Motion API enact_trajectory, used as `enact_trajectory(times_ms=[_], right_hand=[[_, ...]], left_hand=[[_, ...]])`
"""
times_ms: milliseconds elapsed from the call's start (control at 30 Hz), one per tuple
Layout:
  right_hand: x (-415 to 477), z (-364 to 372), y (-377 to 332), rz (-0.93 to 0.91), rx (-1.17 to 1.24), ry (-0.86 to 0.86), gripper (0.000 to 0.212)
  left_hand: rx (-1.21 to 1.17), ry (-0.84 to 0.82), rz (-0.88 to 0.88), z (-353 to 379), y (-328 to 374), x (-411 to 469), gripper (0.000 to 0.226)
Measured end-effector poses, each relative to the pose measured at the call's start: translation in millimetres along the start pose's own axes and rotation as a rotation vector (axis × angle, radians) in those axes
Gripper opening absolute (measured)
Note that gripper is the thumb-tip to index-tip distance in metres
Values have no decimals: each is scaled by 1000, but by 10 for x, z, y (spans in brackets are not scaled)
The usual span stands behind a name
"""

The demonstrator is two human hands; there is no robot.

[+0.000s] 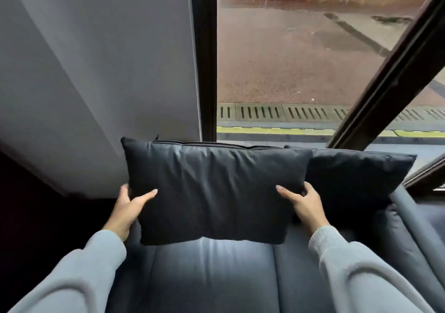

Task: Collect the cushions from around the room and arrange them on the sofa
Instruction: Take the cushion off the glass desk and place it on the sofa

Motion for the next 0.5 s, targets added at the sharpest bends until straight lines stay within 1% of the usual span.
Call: enact_trajectory(times_ms=[67,133,233,267,333,367,400,433,500], right_hand=[[318,143,137,14,49,4,67],[601,258,267,29,96,-3,66],[939,409,455,67,117,-27,62],[1023,454,514,91,115,-38,57],[1157,525,621,140,107,-60,42],[1208,544,669,156,105,-70,34],[1246,559,709,166,103,-72,29],[1275,570,741,167,101,-68,28],[1305,594,767,140,110,-47,28]], left_hand=[[25,21,7,54,-213,351,61],[73,43,2,77,-399,649,56],[90,60,-63,88,-691,1005,66],[79,60,-82,107,-780,1088,64],[38,47,-109,195,-959,1207,53],[8,39,-126,256,-1040,1231,52],[-21,33,-143,305,-1120,1252,58],[-39,33,-151,343,-1173,1269,59],[-65,49,-140,375,-1231,1338,47]])
Point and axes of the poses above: each hand's wrist, its own x-axis towards the middle knuckle, its own z-axis out of the palm, y = z × x, the point moved 5 cm from there along x, towards the middle knuckle, and after that the axes turned 10 degrees about z, right-handed, at the moved point
